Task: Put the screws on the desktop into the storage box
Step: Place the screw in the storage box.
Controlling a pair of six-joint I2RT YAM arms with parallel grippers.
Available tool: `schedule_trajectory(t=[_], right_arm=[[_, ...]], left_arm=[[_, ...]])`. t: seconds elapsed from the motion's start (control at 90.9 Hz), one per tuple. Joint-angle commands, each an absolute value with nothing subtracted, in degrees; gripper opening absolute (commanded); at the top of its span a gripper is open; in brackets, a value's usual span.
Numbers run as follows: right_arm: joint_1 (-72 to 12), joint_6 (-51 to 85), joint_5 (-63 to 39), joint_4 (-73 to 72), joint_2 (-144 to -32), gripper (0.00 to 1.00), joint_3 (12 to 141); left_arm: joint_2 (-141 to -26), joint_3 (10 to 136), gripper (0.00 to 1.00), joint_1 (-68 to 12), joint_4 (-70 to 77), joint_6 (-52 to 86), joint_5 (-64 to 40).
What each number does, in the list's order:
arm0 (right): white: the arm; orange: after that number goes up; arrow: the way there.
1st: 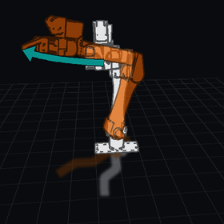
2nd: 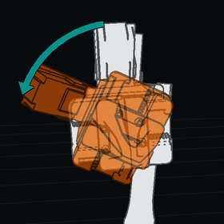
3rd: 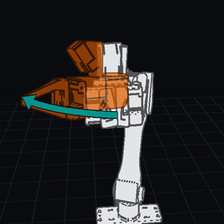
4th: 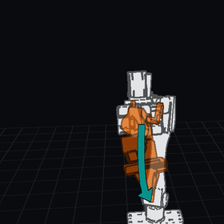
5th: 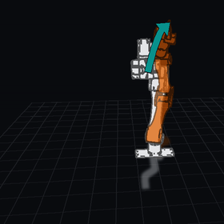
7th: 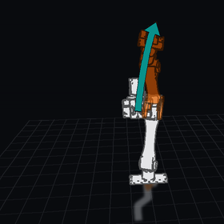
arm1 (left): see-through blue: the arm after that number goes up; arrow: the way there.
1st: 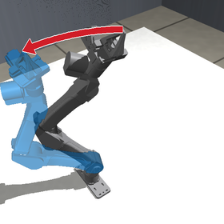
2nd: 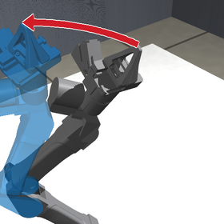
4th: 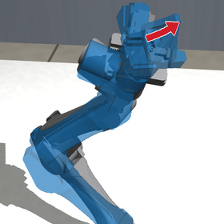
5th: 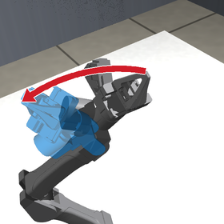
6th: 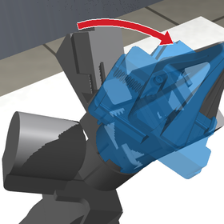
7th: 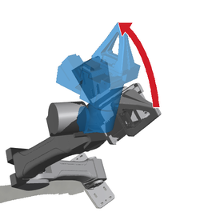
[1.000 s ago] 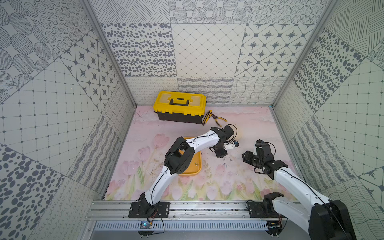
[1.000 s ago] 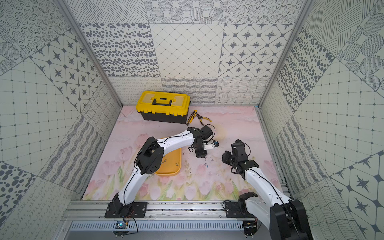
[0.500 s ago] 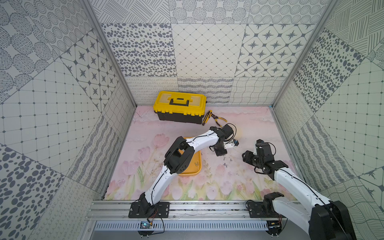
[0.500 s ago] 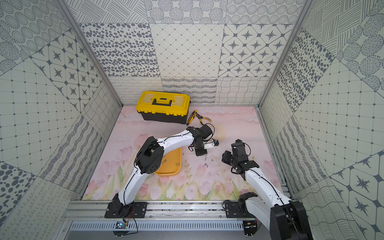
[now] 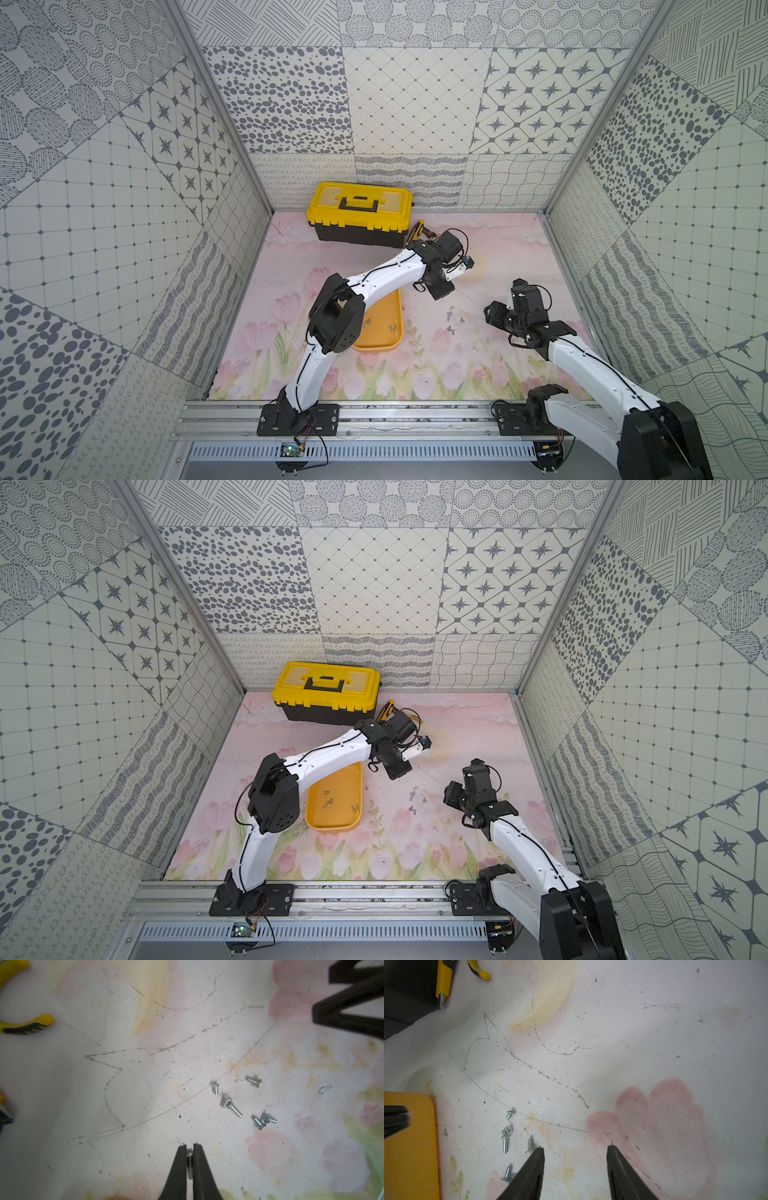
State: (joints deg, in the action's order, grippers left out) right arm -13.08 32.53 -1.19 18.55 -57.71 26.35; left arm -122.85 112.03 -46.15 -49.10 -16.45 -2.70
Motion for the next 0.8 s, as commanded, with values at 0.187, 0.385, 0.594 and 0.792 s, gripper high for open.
schedule_trajectory(t=[0.187, 0.385, 0.594, 0.792], right_arm=[[-13.0, 32.1, -1.1, 17.0, -58.4, 0.53, 26.8], [-16.0, 34.8, -0.8, 22.6, -58.6, 0.48, 30.6], [-29.9, 37.5, 8.5, 30.0, -66.5, 0.47, 42.1], [-37.0, 44.2, 10.7, 37.7, -76.7, 0.47, 53.0]], left_arm=[[-97.4, 94.6, 0.0, -41.3, -53.9, 13.3, 10.2], [-89.9, 79.0, 0.0, -33.3, -56.0, 20.3, 5.8], [-92.8, 75.4, 0.0, -30.0, -54.7, 20.6, 1.2], [-94.8, 75.6, 0.62, -29.4, -55.2, 19.6, 1.5]])
